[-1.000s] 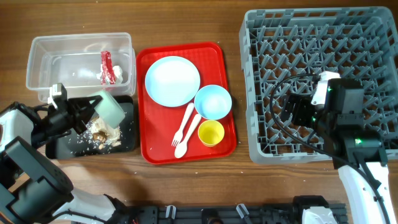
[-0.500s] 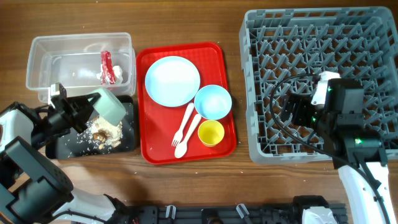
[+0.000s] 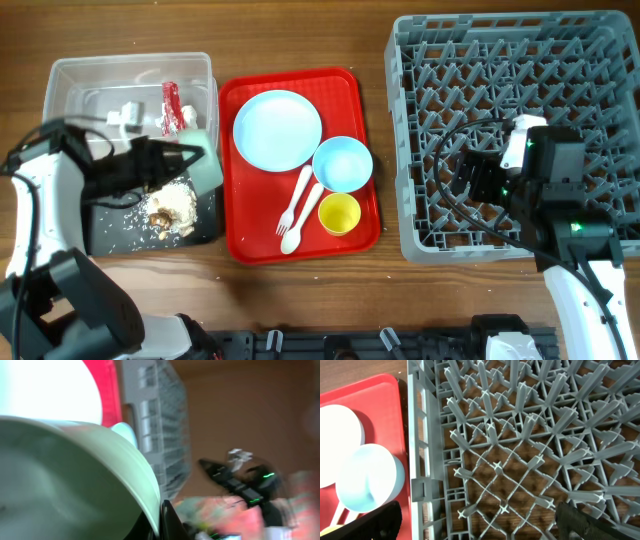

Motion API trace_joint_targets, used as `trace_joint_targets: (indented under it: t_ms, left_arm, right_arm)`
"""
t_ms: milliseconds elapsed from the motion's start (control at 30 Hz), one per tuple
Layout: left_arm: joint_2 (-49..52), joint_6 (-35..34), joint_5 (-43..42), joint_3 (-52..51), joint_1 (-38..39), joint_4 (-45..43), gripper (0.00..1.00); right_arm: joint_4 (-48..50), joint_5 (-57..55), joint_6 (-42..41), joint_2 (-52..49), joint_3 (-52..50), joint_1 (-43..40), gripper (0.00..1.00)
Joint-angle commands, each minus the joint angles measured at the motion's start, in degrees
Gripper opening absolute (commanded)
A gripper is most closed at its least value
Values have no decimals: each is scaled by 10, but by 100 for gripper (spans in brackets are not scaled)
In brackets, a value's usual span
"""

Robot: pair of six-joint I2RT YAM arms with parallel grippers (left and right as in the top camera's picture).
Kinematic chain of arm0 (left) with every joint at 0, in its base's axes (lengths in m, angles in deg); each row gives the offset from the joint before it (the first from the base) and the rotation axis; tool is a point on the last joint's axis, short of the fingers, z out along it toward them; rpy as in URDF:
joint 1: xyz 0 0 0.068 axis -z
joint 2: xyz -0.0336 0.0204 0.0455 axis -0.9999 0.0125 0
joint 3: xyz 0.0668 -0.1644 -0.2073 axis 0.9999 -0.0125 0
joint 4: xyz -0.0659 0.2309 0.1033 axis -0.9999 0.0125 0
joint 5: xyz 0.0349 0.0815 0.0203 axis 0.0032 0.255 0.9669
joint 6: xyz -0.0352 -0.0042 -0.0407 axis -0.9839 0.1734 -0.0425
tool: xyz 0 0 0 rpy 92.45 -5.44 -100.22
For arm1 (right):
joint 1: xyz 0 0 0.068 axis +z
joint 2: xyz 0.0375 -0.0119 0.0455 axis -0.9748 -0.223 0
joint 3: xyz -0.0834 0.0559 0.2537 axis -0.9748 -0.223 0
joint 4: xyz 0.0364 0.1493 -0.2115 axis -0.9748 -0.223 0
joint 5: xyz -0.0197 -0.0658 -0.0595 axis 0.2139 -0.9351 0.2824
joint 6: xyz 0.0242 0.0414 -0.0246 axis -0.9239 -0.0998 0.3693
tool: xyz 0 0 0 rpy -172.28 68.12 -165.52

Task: Sort waste into correct bins and load items into the dishwasher rack
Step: 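Tip the green bowl over the black tray to dump the rice, then set the empty green bowl back on the red tray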

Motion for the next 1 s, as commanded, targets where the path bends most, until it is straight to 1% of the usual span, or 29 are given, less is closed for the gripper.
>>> trace_joint_targets:
  t_ms: [0, 33, 100, 133, 167, 200, 233, 333, 367, 433, 500, 567, 600, 667, 733, 767, 833, 867, 900, 967]
  left_arm:
    - [-23, -154, 198, 30, 94, -70, 4]
    - [-23, -219, 312, 30, 164, -102, 4]
    - [-23, -251, 402, 30, 230, -116, 4]
    - [-20, -296, 489, 30, 286, -128, 4]
    - [-15, -323, 545, 29, 330, -134, 4]
    - [-8, -356, 591, 26, 373, -142, 4]
    - [0, -383, 616, 24, 412, -150, 4]
    - [27, -427, 633, 18, 477, -180, 4]
    - [43, -427, 633, 18, 494, -186, 4]
    - [67, -428, 633, 18, 510, -185, 4]
    - [87, -450, 639, 18, 513, -184, 4]
    - [89, -450, 641, 18, 513, -186, 24]
    - [89, -450, 641, 18, 513, -186, 39]
    - [86, -450, 640, 26, 513, -185, 43]
    - [72, -450, 638, 64, 514, -168, 45]
    - [65, -450, 629, 84, 516, -160, 46]
    - [42, -450, 586, 106, 529, -157, 51]
    - [36, -450, 582, 106, 537, -154, 53]
    - [37, -450, 582, 105, 554, -143, 58]
    - [38, -450, 583, 90, 594, -141, 58]
  right_arm:
    - [0, 1, 5, -2, 13, 2, 100]
    - [0, 1, 5, -2, 13, 2, 100]
    - [0, 1, 5, -2, 13, 2, 100]
    - [0, 1, 5, -2, 13, 2, 100]
    - [0, 1, 5, -2, 13, 2, 100]
    - [0, 1, 5, -2, 13, 2, 100]
    - [0, 1, 5, -2, 13, 2, 100]
    - [0, 1, 5, -2, 13, 2, 100]
    - [0, 1, 5, -2, 13, 2, 100]
    - [0, 1, 5, -2, 13, 2, 100]
    - [-2, 1, 5, -2, 13, 2, 100]
    - [-2, 1, 5, -2, 13, 2, 100]
    - [-2, 1, 5, -2, 13, 2, 100]
    - [-2, 1, 5, -2, 13, 2, 100]
    - [-2, 1, 5, -2, 13, 2, 100]
    - [-2, 1, 5, -2, 13, 2, 99]
    - [-2, 1, 5, -2, 13, 2, 100]
    - [-2, 1, 5, -2, 13, 2, 100]
    - [-2, 1, 5, -2, 13, 2, 100]
    - [-2, 1, 5, -2, 13, 2, 100]
